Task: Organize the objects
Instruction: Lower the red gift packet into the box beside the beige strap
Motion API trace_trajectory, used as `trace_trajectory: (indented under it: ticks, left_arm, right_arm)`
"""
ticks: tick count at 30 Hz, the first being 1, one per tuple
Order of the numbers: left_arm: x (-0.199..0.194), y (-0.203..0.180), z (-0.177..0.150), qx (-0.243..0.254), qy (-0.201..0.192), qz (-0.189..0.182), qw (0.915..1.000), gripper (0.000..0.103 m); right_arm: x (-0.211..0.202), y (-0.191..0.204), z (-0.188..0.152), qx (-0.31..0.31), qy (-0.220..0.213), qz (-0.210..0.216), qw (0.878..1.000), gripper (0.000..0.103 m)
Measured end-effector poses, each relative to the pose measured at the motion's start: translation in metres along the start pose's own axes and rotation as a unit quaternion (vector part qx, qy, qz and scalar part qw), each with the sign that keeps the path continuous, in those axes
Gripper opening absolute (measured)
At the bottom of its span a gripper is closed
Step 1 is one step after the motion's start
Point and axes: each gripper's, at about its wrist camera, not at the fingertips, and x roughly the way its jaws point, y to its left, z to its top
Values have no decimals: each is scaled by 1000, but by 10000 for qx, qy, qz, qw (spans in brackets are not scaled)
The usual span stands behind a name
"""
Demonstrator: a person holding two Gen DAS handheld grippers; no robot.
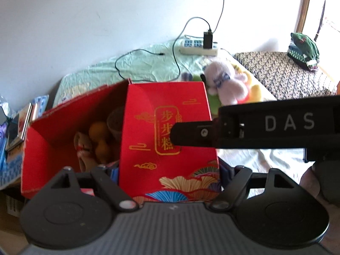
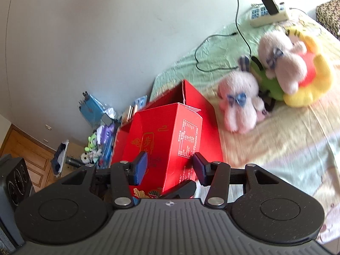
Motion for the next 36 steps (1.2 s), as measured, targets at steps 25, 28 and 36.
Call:
trace_trajectory:
  ticks: [25, 28, 36]
  left_arm:
    - [59, 179, 20, -709, 213, 622, 9953, 79]
    - [66, 195, 15, -776, 327, 666, 9942, 79]
    - [83, 223, 3, -810, 545, 697, 9928, 79]
  right_arm:
    - [176, 80, 26, -530, 573, 616, 9951, 50]
    - [193, 84, 22, -504, 713, 659, 9940, 50]
    - [223, 87, 16, -385, 1069, 661, 9913, 50]
